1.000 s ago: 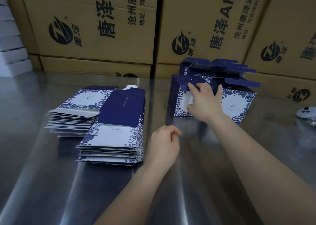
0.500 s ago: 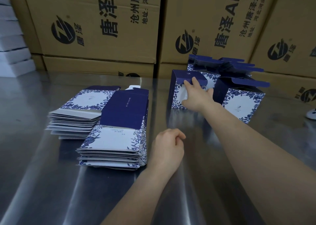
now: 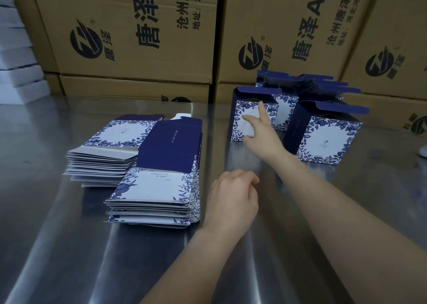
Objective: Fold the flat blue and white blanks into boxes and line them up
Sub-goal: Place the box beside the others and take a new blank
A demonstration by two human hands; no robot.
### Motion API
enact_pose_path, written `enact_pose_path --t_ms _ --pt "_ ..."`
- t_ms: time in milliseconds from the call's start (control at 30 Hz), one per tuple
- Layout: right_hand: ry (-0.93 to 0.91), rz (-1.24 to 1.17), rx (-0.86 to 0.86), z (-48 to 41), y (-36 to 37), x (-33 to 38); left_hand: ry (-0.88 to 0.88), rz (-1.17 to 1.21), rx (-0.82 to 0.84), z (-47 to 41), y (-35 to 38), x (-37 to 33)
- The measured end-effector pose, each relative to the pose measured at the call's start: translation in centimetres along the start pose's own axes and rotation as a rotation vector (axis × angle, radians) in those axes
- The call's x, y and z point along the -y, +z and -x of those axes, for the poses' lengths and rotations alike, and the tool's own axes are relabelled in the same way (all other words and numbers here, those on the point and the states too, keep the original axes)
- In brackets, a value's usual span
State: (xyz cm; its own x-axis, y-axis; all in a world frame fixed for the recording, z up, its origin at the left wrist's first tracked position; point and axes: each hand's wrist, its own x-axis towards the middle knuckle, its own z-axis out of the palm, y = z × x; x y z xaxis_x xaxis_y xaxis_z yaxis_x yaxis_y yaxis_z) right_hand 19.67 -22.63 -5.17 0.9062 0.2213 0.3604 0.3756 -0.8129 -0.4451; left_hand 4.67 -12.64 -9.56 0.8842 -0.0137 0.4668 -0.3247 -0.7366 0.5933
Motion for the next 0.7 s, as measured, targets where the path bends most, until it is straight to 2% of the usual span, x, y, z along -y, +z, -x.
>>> enact_pose_path --t_ms 133,267,500,600,700 --pt "-0.003 -0.149 -0.055 2.8 0.9 0.9 0.043 -0.029 -0.070 0.0 -0.7 -0.7" --pt "0.088 -0.368 -0.009 6.0 0.7 1.7 0.055 -0.059 -0.169 0.0 -1.6 -1.4" --pt "0.352 -0.465 -0.042 9.1 1.0 1.5 0.037 0.000 -0.374 0.0 -3.0 -1.8" --pt "0.408 -0.602 -0.044 9.5 1.1 1.5 0.046 0.019 -0.445 -0.3 -3.8 -1.9" --pt "0.404 -0.625 -0.023 9.9 1.2 1.2 0.038 0.024 -0.489 -0.4 -4.7 -1.9"
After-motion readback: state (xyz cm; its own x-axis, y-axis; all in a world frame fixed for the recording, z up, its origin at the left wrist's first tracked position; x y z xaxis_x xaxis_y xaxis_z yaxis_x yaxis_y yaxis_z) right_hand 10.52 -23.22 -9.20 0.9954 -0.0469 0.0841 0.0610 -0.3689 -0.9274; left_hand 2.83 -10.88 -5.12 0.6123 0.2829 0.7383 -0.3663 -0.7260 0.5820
